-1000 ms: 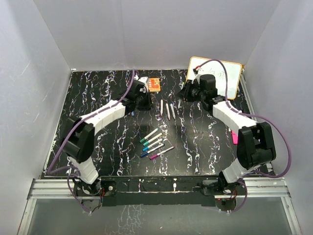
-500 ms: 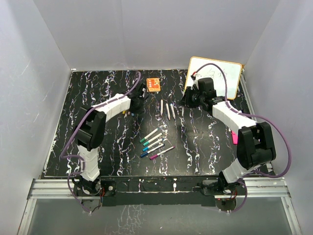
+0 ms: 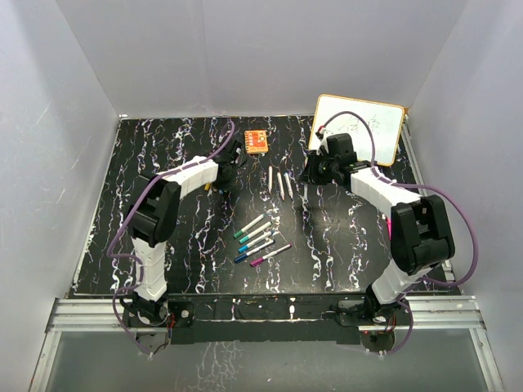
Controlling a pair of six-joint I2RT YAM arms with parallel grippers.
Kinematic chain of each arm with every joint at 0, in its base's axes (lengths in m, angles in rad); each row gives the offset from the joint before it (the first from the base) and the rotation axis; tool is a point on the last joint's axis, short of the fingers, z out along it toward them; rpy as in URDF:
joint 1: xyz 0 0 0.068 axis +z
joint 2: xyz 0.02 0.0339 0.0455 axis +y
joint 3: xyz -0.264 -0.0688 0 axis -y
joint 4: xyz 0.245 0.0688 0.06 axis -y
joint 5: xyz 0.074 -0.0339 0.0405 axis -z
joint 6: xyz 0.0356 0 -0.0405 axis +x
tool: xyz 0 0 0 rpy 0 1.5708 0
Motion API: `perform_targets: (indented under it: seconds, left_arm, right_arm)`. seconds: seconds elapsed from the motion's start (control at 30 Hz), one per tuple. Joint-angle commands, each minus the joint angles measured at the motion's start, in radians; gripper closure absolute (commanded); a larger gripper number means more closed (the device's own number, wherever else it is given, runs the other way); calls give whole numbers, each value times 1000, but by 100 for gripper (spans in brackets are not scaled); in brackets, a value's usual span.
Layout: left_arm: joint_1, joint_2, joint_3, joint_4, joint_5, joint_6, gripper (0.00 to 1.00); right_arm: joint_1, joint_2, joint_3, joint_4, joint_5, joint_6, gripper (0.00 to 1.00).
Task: Open the pen caps
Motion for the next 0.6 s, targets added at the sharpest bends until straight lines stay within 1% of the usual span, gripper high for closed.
perform_targets:
  seconds: [0.0, 0.3, 0.4, 0.57]
  left_arm:
    - [4, -3, 19, 2, -8, 12, 92]
    - [7, 22, 32, -8, -4, 11, 91]
    - [7, 27, 35, -10, -4, 11, 85]
    - [7, 29, 39, -14, 0, 12, 80]
  right_arm:
    - [-4, 14, 2, 31, -6, -7, 100]
    - [-4, 67, 8, 27, 3, -11, 100]
    - [-4, 91, 20, 22, 13, -12, 100]
    - [-4, 157, 38, 22, 23, -17, 100]
